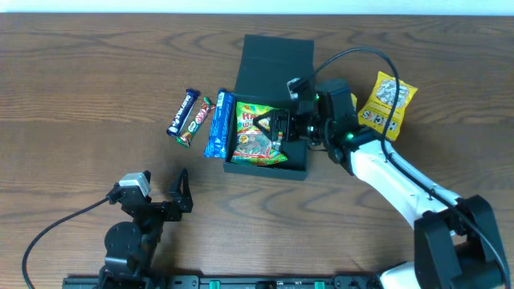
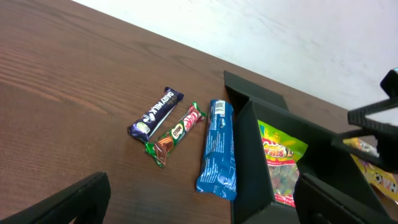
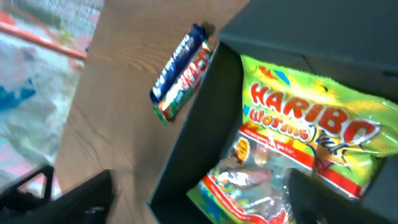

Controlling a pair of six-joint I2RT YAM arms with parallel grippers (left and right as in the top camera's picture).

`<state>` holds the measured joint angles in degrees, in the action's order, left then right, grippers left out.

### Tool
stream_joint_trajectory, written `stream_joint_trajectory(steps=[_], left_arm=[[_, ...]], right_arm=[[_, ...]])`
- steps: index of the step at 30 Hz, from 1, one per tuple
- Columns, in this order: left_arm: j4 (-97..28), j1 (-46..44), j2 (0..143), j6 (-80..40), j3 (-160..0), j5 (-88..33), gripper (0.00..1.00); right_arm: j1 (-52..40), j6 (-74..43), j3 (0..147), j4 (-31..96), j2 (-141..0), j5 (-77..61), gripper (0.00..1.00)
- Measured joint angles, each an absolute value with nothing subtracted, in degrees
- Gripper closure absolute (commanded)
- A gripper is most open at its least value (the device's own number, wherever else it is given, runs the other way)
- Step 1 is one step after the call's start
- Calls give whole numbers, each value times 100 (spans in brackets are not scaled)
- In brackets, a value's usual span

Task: Pack container
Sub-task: 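Lift the Haribo bag with right gripper and drop it into box, then reach right gripper left to the blue chocolate bar and grasp it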

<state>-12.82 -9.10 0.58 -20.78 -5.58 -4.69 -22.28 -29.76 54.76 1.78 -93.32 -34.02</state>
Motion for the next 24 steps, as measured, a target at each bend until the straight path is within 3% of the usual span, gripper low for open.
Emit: stream_joint_trajectory(steps=[8, 24], left_arm=[[-1282, -910, 58, -2078, -558, -469, 5], [-1282, -910, 58, -2080, -558, -467, 5]], right_arm=[[-2228, -3028, 5695, 2156, -9174, -2244, 34], [-1898, -3028, 5852, 3295, -9100, -755, 30]])
